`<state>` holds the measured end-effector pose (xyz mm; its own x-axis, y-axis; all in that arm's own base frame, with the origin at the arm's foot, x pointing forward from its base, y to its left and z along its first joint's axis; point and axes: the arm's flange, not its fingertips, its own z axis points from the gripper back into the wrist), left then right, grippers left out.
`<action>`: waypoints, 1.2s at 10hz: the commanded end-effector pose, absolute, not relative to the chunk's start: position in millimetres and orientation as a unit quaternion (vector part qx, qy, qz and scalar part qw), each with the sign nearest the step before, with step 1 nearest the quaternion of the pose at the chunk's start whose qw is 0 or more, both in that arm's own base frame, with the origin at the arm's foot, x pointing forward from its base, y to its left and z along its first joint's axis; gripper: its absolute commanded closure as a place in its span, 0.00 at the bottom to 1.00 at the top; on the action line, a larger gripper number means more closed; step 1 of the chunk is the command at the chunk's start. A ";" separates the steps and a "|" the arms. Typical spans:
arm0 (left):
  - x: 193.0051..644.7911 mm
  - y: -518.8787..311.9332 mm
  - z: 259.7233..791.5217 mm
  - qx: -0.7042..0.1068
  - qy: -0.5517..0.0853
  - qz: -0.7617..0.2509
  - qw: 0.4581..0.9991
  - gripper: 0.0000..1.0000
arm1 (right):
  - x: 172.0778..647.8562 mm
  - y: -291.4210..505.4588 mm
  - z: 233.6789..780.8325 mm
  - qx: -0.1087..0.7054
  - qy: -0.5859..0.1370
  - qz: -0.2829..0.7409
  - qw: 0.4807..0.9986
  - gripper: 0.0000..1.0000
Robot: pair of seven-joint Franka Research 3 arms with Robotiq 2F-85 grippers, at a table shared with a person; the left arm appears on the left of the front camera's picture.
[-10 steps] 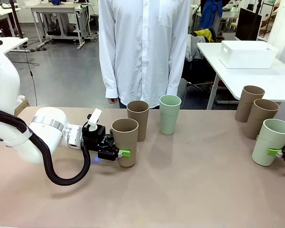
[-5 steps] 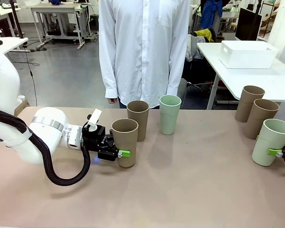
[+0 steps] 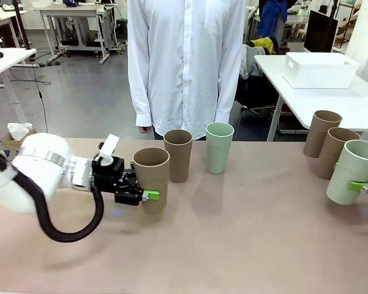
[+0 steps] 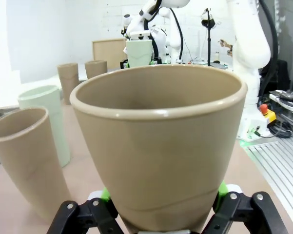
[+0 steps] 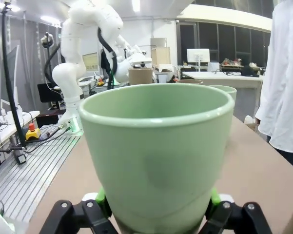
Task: Stack the cups and store them in the basket.
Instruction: Pick up two Reusable plastic cups , one in each hand.
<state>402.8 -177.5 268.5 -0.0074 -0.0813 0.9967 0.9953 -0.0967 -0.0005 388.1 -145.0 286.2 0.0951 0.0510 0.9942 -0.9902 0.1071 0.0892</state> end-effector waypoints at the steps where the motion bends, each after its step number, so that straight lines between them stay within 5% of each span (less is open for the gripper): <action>1: 371.7 -163.8 298.7 -0.487 -0.476 -0.536 0.498 0.17 | 368.6 -90.6 323.8 0.442 -0.483 0.460 0.599 0.16; 12: 285.3 -69.4 294.1 -0.437 -0.554 -0.513 0.489 0.17 | 353.7 -2.3 315.5 0.433 -0.493 0.463 0.595 0.16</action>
<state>386.9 -55.4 319.8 -0.0943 -0.0395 0.9948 0.9925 0.0743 0.0971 369.5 -20.3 313.2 0.0888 0.1402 0.9861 -0.9837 0.1677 0.0648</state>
